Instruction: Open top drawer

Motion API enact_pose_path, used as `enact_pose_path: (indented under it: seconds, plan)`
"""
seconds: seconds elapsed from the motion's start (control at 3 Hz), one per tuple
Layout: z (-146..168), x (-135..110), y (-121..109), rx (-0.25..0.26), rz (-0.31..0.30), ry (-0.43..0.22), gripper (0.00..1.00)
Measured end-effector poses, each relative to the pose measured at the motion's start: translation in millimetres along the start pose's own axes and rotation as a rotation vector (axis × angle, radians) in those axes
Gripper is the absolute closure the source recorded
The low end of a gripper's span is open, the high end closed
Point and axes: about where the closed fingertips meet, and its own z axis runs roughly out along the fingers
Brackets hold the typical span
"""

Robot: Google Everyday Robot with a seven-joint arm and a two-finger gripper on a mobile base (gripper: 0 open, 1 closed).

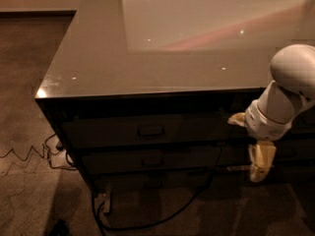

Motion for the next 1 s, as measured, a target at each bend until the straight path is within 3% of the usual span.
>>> enact_pose_path:
  seconds: [0.33,0.67,1.0]
  plan:
    - [-1.7,-7.7,-3.0,-0.024,-0.057,-0.219,0.0]
    - [-9.6,-25.6,-7.5,-0.015,-0.083,-0.304,0.0]
    - [-9.1,-25.7,-7.1,-0.016,-0.081,-0.304,0.0]
